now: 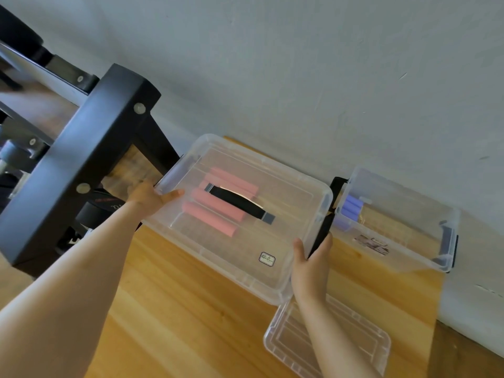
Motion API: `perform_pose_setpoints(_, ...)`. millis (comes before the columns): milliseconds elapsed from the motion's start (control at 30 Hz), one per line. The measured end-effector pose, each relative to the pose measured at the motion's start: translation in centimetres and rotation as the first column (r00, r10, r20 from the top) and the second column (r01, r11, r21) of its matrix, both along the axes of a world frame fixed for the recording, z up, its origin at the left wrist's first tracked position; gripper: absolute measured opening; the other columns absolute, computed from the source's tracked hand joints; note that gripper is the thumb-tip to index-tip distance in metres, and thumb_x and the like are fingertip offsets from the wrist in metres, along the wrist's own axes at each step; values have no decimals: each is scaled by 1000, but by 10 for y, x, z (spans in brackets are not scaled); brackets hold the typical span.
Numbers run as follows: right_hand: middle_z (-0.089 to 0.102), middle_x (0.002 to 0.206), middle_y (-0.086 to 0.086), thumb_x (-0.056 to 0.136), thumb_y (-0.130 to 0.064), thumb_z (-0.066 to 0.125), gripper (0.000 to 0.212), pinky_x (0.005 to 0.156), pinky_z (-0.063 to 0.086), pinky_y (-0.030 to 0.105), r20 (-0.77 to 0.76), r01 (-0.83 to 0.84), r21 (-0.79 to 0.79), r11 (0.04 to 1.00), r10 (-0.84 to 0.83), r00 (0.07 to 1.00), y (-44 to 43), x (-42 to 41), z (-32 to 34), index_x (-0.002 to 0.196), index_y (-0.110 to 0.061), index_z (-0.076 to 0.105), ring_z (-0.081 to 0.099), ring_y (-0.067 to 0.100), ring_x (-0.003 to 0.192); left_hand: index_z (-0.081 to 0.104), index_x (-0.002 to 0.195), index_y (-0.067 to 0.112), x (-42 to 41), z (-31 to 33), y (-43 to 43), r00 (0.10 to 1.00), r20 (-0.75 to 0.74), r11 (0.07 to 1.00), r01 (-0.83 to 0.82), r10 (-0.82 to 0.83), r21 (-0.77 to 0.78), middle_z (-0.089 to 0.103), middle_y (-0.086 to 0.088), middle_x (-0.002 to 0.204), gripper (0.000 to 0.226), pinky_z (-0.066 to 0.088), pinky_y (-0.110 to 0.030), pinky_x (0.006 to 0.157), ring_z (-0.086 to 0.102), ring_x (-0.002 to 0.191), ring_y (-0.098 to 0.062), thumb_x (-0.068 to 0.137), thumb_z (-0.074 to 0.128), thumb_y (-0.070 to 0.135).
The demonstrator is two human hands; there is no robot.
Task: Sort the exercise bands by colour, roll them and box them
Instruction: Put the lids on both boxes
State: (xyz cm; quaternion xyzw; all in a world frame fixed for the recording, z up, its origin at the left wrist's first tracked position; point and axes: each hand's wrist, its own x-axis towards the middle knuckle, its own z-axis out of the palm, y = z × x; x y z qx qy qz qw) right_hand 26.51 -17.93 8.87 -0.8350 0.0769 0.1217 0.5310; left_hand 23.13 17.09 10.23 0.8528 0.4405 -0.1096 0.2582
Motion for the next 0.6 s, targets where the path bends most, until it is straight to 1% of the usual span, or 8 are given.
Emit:
perform_pose_setpoints(67,47,144,13,98,-28,52,71,81,52,23,18,-1,-14,1000,2,1000,1,-2,0,154,-10,12,59,27,119,47,133,13,-2,-1,4,1000,10,1000,-3,3,-19,42,-15,119,94,50,-55,93,51,110,-39,67,64,78)
perform_pose_setpoints(133,48,142,14,98,-26,51,70,77,48,16,34,4,-32,999,-3,999,2,-8,1,154,-9,13,59,26,117,47,133,14,-3,0,6,998,52,997,-15,19,-75,49,-13,119,111,52,-54,90,56,106,-36,52,64,88)
perform_pose_setpoints(200,47,142,15,99,-26,51,70,72,47,10,38,14,-39,999,-13,999,2,-15,2,154,-8,12,60,23,114,41,138,13,-2,6,0,994,101,988,-33,49,-150,55,-14,124,105,53,-53,91,59,107,-34,58,72,74)
perform_pose_setpoints(267,47,141,16,99,-25,50,70,62,46,4,28,22,-42,999,-21,999,3,-19,2,154,-7,11,59,19,107,34,144,12,-1,10,-8,985,157,989,-48,69,-138,48,-16,136,92,49,-52,97,53,119,-36,73,78,50)
perform_pose_setpoints(367,45,142,18,100,-23,48,70,59,46,6,14,26,-73,997,-25,1000,5,-20,3,154,-5,8,60,24,109,30,147,14,-2,10,-14,973,222,997,-41,55,-67,39,-15,147,90,43,-50,101,43,131,-36,76,79,42)
perform_pose_setpoints(500,44,142,20,101,-22,46,68,59,45,10,15,16,-132,991,-14,1000,7,-19,4,154,-5,7,60,26,110,24,152,11,-2,13,-19,985,173,1000,-14,16,-13,33,-18,150,94,37,-51,105,37,136,-39,80,74,44)
perform_pose_setpoints(533,45,140,21,102,-21,45,66,61,45,12,19,12,-157,988,-9,1000,8,-19,4,154,-5,7,61,26,106,24,152,11,-2,14,-21,986,167,1000,-6,9,-16,33,-18,150,92,37,-51,105,37,135,-39,81,73,44)
perform_pose_setpoints(600,48,134,22,102,-20,42,64,66,46,19,29,12,-201,979,-6,1000,11,-18,2,154,-6,8,57,21,88,26,151,14,-5,15,-21,979,203,998,-11,23,-61,35,-17,149,89,38,-51,105,38,135,-38,81,74,43)
